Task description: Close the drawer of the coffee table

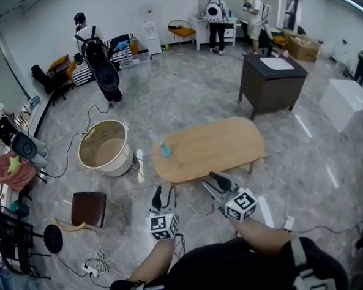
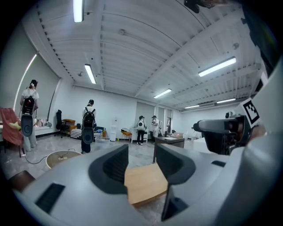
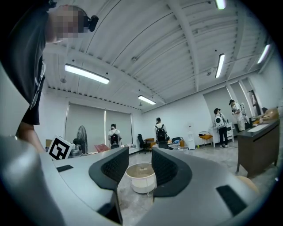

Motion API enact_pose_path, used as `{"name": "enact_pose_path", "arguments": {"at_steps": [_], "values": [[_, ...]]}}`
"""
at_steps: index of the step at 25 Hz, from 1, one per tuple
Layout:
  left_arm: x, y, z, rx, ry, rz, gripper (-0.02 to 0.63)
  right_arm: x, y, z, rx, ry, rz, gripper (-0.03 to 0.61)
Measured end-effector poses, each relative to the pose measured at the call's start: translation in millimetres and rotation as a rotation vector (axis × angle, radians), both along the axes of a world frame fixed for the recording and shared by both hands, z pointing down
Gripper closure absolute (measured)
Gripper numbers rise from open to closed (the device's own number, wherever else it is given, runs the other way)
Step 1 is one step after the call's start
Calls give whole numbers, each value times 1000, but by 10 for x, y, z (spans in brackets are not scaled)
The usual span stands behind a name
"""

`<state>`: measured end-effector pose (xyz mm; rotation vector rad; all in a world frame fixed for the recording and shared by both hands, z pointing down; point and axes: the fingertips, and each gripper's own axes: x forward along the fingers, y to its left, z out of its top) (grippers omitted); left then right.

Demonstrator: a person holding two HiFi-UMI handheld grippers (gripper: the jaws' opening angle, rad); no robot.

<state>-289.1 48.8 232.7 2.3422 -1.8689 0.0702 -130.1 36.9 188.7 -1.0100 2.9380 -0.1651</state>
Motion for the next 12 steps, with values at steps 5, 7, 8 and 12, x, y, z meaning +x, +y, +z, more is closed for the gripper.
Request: {"name": "enact_pose_path", "arguments": {"at_steps": [5, 7, 8, 12], "values": [[245, -265, -460, 62, 4, 23, 419, 335, -213, -290, 32, -25, 19, 437], [494, -397, -586, 68, 13, 53, 419, 621, -282, -420, 53, -26, 48, 437], [665, -460, -661, 76, 12, 77, 419, 801, -304, -500, 67, -35, 63, 437], [1464, -662, -1080, 132, 6, 210, 419, 1598, -336, -794, 109, -35, 133, 437]]}}
